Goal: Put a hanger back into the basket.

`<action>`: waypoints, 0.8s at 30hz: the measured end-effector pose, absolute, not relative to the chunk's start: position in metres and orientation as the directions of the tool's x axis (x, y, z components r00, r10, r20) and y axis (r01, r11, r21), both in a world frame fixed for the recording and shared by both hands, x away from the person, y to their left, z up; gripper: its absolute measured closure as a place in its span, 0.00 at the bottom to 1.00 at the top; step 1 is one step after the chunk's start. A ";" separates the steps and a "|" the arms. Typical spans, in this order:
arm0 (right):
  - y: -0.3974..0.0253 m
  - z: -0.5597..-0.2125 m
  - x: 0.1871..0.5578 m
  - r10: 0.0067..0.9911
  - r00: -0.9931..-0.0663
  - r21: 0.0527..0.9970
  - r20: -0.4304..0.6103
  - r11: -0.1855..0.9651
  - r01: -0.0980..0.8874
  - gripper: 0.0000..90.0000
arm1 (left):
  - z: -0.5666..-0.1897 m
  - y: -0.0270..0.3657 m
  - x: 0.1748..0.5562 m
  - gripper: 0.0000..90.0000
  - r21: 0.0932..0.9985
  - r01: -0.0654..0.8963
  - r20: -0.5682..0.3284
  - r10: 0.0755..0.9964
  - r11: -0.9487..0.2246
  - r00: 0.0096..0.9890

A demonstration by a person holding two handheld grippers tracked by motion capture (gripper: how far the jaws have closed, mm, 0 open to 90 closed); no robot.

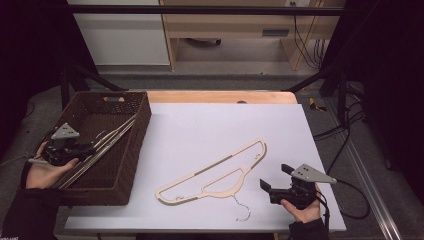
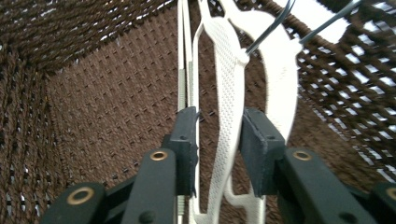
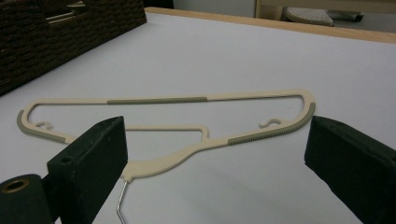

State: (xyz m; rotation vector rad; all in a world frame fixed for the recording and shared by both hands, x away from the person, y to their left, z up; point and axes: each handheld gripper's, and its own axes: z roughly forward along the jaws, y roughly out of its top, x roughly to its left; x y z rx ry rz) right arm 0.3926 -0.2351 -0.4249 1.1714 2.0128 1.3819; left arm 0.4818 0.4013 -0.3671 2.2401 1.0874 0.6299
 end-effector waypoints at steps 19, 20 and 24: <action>-0.234 -0.421 0.390 0.822 -0.558 0.911 0.111 0.140 0.388 0.07 | -0.319 0.361 0.428 0.42 0.929 0.252 0.100 0.838 -0.272 0.537; -0.235 -0.421 0.390 0.821 -0.560 0.911 0.109 0.143 0.387 0.07 | -0.318 0.355 0.425 0.40 0.936 0.232 0.098 0.830 -0.264 0.549; -0.234 -0.420 0.389 0.820 -0.561 0.913 0.114 0.137 0.385 0.07 | -0.317 0.326 0.419 0.31 0.954 0.180 0.089 0.802 -0.238 0.590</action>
